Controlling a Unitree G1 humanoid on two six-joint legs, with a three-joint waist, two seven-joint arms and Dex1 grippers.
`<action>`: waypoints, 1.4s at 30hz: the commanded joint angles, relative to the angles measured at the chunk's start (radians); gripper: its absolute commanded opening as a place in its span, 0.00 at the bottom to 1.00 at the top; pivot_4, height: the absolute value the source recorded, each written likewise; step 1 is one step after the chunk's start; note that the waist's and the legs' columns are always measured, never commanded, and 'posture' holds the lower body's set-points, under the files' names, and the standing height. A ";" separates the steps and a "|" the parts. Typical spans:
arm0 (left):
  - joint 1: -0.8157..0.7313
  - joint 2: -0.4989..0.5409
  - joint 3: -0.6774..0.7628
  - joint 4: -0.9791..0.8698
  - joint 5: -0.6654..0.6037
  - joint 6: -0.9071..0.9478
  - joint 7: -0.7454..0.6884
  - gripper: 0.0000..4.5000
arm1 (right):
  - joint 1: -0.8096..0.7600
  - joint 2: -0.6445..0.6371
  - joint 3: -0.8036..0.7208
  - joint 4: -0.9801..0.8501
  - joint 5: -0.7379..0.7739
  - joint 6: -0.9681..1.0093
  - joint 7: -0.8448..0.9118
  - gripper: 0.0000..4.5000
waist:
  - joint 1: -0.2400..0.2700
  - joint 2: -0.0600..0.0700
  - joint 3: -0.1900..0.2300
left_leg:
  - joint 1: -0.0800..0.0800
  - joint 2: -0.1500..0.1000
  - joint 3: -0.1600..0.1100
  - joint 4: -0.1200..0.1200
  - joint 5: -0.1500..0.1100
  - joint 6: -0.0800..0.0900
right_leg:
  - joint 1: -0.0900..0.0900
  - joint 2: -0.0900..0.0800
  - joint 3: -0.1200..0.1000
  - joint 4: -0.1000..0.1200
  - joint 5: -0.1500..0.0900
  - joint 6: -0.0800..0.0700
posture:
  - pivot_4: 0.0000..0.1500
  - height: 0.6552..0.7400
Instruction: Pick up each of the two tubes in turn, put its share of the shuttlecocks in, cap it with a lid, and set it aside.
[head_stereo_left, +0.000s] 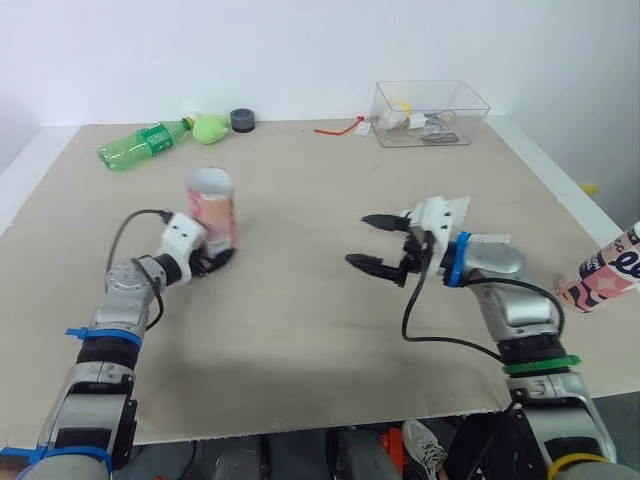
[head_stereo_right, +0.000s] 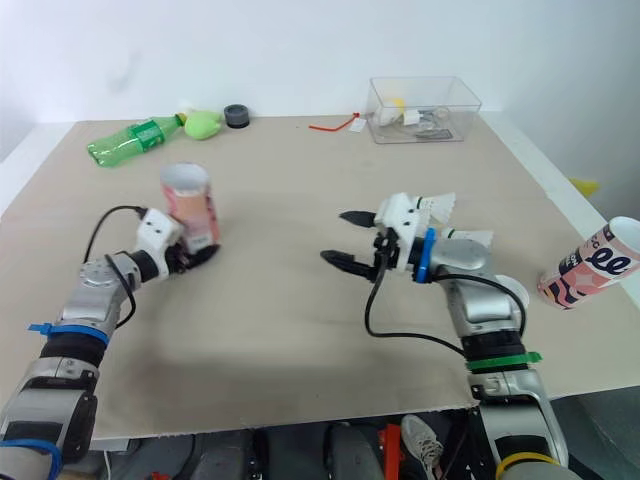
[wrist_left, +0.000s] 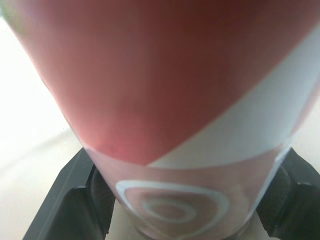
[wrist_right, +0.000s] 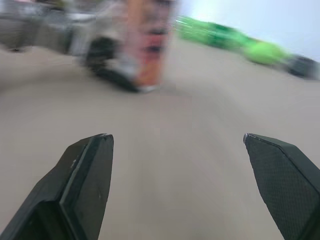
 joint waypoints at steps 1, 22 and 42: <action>0.013 0.032 -0.092 -0.181 0.015 0.025 -0.137 0.69 | 0.039 -0.036 -0.117 -0.109 0.033 0.127 -0.141 1.00 | -0.001 0.000 0.000 | -0.001 0.000 0.000 0.000 0.000 0.000 | -0.001 0.000 0.000 0.000 0.000 0.000 | 1.00 1.00; -0.231 0.064 -0.389 -0.259 0.117 0.247 -0.547 0.69 | -0.012 0.090 -0.214 -0.005 0.000 0.357 -0.572 1.00 | -0.016 0.001 0.000 | -0.004 0.002 -0.004 0.002 0.002 0.005 | -0.002 0.007 0.002 0.000 -0.003 0.006 | 1.00 1.00; -0.245 0.015 -0.396 -0.253 0.136 0.217 -0.545 0.68 | -0.197 0.117 -0.172 0.400 -0.075 0.172 -0.541 0.41 | -0.010 0.002 0.000 | -0.005 -0.003 -0.003 0.002 0.001 0.006 | -0.002 0.001 0.002 0.000 -0.001 0.007 | 1.00 1.00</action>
